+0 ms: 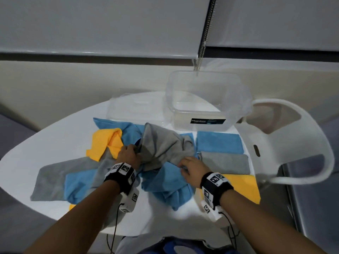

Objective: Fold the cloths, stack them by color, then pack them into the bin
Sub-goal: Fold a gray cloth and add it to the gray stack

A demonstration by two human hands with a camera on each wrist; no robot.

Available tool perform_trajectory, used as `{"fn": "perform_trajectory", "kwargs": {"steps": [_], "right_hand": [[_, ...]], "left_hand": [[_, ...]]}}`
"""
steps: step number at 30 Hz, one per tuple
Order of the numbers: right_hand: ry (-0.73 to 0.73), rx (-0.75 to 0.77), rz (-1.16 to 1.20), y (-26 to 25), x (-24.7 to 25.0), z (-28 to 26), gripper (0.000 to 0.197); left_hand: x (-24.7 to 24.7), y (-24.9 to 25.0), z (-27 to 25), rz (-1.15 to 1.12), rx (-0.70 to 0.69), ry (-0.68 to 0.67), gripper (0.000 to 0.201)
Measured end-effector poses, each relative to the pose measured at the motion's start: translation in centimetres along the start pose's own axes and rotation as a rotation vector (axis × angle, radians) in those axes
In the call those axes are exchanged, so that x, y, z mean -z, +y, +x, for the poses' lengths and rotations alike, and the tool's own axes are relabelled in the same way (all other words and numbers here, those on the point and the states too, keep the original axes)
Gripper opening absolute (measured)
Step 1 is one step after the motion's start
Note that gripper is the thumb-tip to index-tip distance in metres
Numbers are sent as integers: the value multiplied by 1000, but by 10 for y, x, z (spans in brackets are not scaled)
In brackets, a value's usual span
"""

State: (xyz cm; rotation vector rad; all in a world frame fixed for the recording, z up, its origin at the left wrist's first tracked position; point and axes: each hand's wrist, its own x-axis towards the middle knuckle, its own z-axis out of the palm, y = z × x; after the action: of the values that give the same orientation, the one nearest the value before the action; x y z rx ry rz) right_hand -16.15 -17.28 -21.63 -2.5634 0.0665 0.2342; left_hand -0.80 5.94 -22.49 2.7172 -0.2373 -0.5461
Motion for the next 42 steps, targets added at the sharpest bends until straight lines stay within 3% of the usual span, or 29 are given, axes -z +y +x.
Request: {"fn": "perform_trajectory", "kwargs": {"steps": [6, 9, 12, 15, 18, 21, 24, 26, 30, 32, 42], "right_hand": [[-54, -23, 132, -62, -15, 42, 23], [-36, -162, 283, -76, -18, 58, 21], [70, -225, 379, -80, -19, 68, 41], [93, -126, 367, -83, -13, 71, 68], [135, 9, 348, -92, -3, 74, 71], [155, -22, 364, -100, 12, 78, 78], [134, -175, 394, -106, 29, 77, 90], [120, -244, 449, -104, 42, 75, 87], [174, -290, 266, -90, 69, 64, 29], [246, -284, 304, -81, 81, 57, 19], [606, -76, 505, -85, 122, 45, 50]], "left_hand": [[1, -8, 18, -53, -11, -131, 32], [6, -8, 19, -90, -65, -127, 24], [19, -4, 9, -190, -193, -58, 21], [39, 0, -7, -385, -346, -88, 33], [64, 2, -18, -603, -450, -160, 35], [90, 9, -23, -784, -508, -116, 40], [115, 14, -22, -901, -536, -34, 34], [131, 14, -17, -900, -565, 79, 24], [161, 9, -9, -812, -492, 371, 10], [175, 0, -1, -798, -438, 481, 5], [232, -9, 4, -742, -437, 707, 10]]}}
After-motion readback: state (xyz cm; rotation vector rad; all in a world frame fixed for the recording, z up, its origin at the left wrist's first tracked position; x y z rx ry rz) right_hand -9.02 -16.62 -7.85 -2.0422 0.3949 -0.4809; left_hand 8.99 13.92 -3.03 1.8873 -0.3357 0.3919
